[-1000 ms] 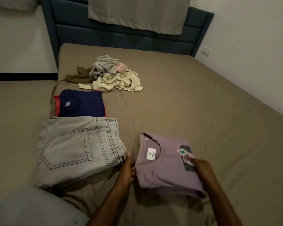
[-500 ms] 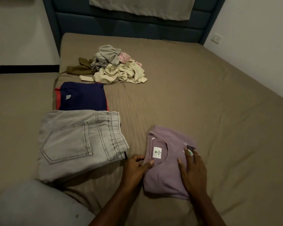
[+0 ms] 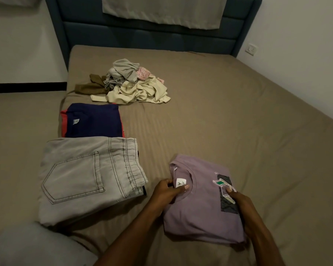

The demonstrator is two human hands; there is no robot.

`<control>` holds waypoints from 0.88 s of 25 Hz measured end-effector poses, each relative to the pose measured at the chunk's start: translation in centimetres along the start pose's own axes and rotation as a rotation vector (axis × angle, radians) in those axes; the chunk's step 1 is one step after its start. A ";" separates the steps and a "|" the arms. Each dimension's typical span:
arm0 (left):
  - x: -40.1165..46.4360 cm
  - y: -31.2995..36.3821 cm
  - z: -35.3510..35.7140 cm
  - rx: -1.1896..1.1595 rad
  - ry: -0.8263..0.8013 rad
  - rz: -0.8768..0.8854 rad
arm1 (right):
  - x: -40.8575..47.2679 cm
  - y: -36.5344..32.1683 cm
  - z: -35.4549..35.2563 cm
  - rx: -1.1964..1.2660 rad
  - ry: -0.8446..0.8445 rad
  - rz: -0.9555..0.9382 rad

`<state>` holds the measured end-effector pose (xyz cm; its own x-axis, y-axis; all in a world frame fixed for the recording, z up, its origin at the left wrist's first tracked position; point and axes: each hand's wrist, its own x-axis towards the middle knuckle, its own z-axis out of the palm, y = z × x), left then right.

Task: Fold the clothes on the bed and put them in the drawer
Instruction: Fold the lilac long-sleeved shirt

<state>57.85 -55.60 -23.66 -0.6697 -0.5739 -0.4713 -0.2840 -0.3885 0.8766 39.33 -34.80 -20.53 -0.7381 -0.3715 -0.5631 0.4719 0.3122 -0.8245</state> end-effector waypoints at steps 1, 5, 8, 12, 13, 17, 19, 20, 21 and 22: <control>0.1 0.2 0.1 -0.035 -0.025 -0.009 | -0.4 -0.1 0.2 0.059 -0.035 0.007; -0.1 1.1 0.4 -0.151 -0.099 -0.024 | -1.0 0.1 0.4 0.298 -0.134 0.057; -0.9 2.9 0.1 -0.208 -0.104 0.026 | -1.3 -0.2 1.1 0.386 -0.131 0.048; -2.2 5.9 -1.1 -0.236 -0.037 0.128 | -2.4 -2.7 3.3 0.443 -0.165 -0.004; -2.4 6.6 -1.9 -0.252 -0.025 0.144 | -2.3 -3.4 4.1 0.462 -0.183 -0.018; -2.9 10.0 -7.0 -0.279 0.032 0.214 | -1.6 -6.6 10.0 0.455 -0.281 -0.034; -2.7 11.8 -10.8 -0.272 0.093 0.264 | -0.7 -8.0 14.7 0.428 -0.343 -0.046; -2.7 12.7 -12.8 -0.259 0.137 0.280 | -0.3 -8.7 17.5 0.409 -0.365 -0.056; -2.4 13.8 -15.1 -0.234 0.191 0.297 | 0.3 -9.6 20.4 0.402 -0.392 -0.066; -2.1 14.8 -17.4 -0.211 0.242 0.308 | 1.0 -10.4 23.4 0.395 -0.421 -0.081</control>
<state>67.05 -72.69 -11.38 -0.5141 -0.8284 -0.2225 0.0666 -0.2971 0.9525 44.96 -58.87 -13.75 -0.5620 -0.7215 -0.4044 0.6257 -0.0512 -0.7783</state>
